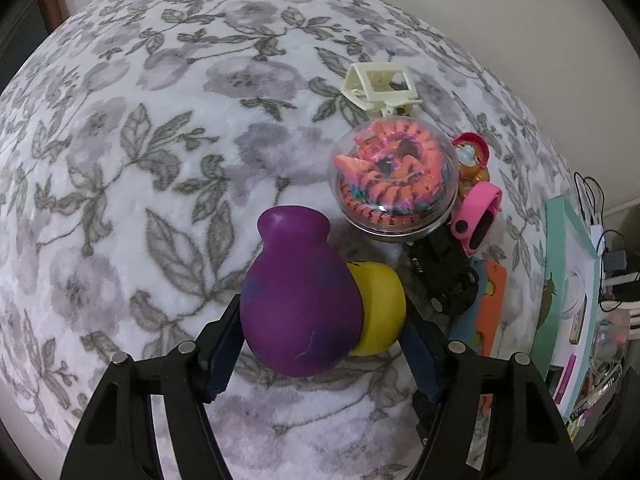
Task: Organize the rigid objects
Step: 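Grasp the purple vase with yellow ball with the left tool while the right tool grasps the orange-blue folding toy, then lift and carry the purple vase and orange-blue toy over the tray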
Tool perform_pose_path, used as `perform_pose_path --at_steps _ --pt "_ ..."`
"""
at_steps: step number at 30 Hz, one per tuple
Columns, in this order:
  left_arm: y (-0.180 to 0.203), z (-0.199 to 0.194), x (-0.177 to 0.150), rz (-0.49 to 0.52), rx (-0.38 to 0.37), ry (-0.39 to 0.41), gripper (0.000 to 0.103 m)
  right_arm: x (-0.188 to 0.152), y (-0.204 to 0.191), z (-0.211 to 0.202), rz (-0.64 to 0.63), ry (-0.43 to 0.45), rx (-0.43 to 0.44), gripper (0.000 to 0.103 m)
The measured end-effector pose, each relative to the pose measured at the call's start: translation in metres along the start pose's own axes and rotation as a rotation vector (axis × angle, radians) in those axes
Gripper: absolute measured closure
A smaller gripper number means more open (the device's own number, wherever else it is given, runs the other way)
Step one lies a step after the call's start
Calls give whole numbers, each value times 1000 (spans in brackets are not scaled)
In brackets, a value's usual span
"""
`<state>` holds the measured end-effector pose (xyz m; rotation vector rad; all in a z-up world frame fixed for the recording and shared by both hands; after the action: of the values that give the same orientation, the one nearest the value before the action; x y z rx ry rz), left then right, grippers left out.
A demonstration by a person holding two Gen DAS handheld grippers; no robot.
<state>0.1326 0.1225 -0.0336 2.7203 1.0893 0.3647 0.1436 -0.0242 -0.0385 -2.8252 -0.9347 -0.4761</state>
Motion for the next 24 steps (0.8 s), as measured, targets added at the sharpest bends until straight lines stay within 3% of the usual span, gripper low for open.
perform_pose_path --at_steps 12,18,24 --pt "-5 -60 7 -26 -37 125 30 6 23 -46 44 99 32 27" --pt "8 -101 8 -24 -91 220 30 10 47 -75 89 189 -3 27" --pt "29 -117 4 -1 -117 268 30 3 89 -91 173 230 -71 27"
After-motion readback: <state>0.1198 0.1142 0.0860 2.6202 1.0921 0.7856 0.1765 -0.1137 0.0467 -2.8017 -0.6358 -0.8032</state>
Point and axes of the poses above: each gripper's, at about its wrist camera, not at the fingertips, and z roughly the way its jaws point, y to its right, x to its top, the point moved 4 cm from there along z, roughly the way its jaws point, and after that the axes turned 7 degrees about -z, right-handed, at the moved point
